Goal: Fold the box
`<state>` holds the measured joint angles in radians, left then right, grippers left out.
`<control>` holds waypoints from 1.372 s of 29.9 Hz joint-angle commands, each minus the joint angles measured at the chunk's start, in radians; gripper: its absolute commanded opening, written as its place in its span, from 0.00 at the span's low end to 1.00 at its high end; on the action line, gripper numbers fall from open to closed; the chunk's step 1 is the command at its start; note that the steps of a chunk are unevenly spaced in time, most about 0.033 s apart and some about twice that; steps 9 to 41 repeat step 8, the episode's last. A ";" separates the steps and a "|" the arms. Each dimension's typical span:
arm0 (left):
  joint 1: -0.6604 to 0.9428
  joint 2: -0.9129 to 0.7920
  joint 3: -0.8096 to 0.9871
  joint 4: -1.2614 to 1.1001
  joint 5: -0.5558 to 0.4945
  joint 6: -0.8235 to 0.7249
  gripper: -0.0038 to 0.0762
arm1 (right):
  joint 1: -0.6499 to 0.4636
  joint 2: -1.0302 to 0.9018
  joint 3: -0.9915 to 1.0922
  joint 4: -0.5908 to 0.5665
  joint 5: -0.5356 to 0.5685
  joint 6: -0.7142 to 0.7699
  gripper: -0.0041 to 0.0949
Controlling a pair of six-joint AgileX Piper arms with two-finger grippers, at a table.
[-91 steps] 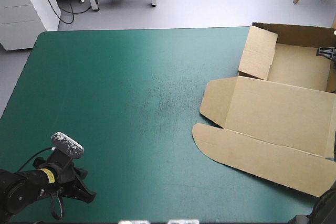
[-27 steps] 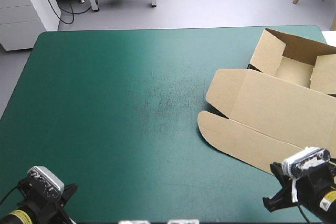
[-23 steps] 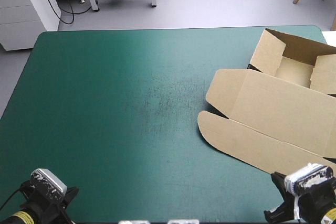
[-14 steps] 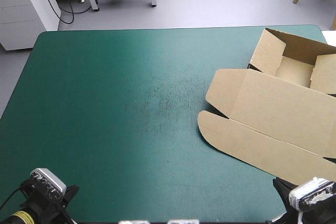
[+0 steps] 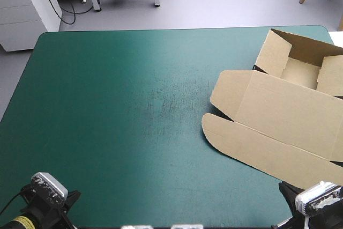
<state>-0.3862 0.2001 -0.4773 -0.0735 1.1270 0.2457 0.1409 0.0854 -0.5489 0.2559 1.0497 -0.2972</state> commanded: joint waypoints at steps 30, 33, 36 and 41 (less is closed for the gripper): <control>-0.007 0.014 -0.022 -0.019 -0.050 -0.003 0.04 | 0.001 0.016 -0.020 0.015 -0.070 0.000 0.04; -0.007 0.014 -0.022 -0.019 -0.050 -0.003 0.04 | 0.001 0.016 -0.020 0.015 -0.070 0.000 0.04; -0.007 0.014 -0.022 -0.019 -0.050 -0.003 0.04 | 0.001 0.016 -0.020 0.015 -0.070 0.000 0.04; -0.007 0.014 -0.022 -0.019 -0.050 -0.003 0.04 | 0.001 0.016 -0.020 0.015 -0.070 0.000 0.04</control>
